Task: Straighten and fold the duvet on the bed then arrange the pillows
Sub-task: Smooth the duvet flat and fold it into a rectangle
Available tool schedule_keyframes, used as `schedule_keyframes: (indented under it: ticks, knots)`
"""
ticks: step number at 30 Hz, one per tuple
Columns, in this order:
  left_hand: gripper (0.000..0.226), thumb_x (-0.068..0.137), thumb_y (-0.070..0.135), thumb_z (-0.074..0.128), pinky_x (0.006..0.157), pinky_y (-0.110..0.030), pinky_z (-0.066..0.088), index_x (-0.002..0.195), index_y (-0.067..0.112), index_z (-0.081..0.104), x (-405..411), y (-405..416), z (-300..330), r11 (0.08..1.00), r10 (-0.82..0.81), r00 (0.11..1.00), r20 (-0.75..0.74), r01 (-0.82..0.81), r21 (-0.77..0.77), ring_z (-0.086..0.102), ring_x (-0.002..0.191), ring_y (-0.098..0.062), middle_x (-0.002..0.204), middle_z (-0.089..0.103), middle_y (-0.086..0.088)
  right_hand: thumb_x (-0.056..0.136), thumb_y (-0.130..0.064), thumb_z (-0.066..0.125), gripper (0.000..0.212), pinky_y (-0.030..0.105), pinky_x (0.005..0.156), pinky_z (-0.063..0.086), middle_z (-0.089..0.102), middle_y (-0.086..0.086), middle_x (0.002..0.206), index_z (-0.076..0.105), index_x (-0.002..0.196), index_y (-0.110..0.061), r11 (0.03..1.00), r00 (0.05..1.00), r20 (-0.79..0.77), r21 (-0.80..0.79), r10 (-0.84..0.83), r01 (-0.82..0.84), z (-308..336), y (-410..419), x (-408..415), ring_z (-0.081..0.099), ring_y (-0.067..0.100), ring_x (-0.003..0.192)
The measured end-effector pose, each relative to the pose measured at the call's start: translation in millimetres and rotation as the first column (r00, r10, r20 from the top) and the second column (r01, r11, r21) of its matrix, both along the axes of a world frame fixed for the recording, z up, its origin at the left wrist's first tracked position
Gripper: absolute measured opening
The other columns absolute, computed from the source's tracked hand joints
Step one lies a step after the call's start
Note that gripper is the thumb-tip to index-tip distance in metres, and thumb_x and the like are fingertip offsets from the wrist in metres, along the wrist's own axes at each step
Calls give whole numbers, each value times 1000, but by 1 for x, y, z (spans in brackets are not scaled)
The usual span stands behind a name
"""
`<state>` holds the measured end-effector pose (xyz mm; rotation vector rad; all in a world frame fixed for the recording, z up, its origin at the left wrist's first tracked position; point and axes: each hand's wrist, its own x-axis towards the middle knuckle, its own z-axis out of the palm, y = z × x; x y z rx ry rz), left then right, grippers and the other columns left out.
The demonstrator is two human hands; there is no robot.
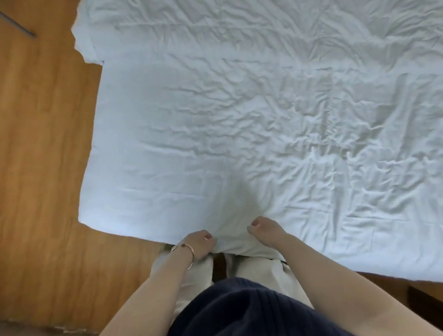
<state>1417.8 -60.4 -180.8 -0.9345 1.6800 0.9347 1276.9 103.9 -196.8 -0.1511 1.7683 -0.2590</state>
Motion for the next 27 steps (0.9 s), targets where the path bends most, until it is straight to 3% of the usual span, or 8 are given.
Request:
schedule_keyframes:
  ticks: [3, 6, 8, 10, 14, 19, 22, 27]
  knots:
    - [36, 98, 35, 42, 93, -29, 41, 126, 15, 56, 13, -22, -3, 1000, 25, 999, -43, -24, 10, 53, 114, -23, 128, 58, -6, 97, -43, 46, 51, 27, 96, 34, 48, 6, 137, 45, 138, -11, 999, 1000, -11, 24, 27, -27, 2, -18, 22, 47, 20, 118]
    - [38, 96, 42, 46, 95, -31, 43, 124, 20, 56, 26, -63, -10, 999, 1, 997, -76, 2, 48, 54, 111, -21, 126, 59, -3, 97, -49, 43, 42, 26, 81, 35, 55, 0, 102, 53, 116, -13, 998, 999, -20, 54, 42, -41, 0, -48, 48, 48, 14, 88]
    - [39, 93, 46, 48, 98, -33, 43, 123, 23, 56, 36, -105, -15, 996, -49, 993, -109, 57, 68, 53, 110, -19, 127, 58, -1, 96, -52, 44, 39, 26, 75, 36, 54, -1, 96, 54, 102, -15, 994, 998, -18, 94, 61, -59, 0, -82, 64, 50, 18, 94]
    - [42, 92, 48, 47, 97, -32, 42, 126, 24, 54, 49, -156, -16, 991, -110, 984, -138, 120, 65, 52, 112, -18, 129, 56, 2, 97, -50, 45, 37, 28, 79, 41, 56, 2, 102, 55, 101, -15, 994, 998, -46, 107, 31, -26, 1, -121, 81, 54, 24, 106]
    - [51, 90, 52, 48, 94, -30, 40, 134, 25, 47, 79, -251, -10, 978, -189, 971, -149, 199, 57, 50, 116, -17, 133, 52, 5, 94, -50, 49, 49, 31, 93, 41, 54, 5, 133, 51, 130, -16, 979, 969, -168, 59, -183, 195, 13, -198, 131, 53, 22, 115]
    - [52, 88, 51, 52, 99, -33, 43, 131, 22, 51, 123, -292, 5, 970, -195, 973, -125, 210, 119, 52, 112, -16, 131, 55, 2, 89, -55, 50, 51, 32, 96, 41, 55, -2, 131, 53, 129, -24, 991, 990, -53, 44, 129, -127, 29, -278, 177, 52, 18, 116]
    - [46, 91, 46, 52, 96, -29, 43, 131, 23, 52, 132, -315, 16, 979, -142, 978, -152, 161, 123, 52, 111, -14, 129, 54, 3, 88, -57, 51, 49, 30, 90, 43, 58, 0, 127, 54, 126, -25, 995, 992, -85, 2, 98, -99, 29, -312, 180, 56, 18, 109]
    - [44, 92, 50, 50, 95, -30, 44, 128, 26, 51, 151, -373, 32, 997, -70, 986, -152, 71, 1, 55, 108, -14, 125, 55, 7, 88, -59, 53, 52, 34, 99, 41, 54, 0, 132, 54, 125, -22, 976, 975, -37, -14, 217, -218, 18, -356, 174, 52, 21, 117]
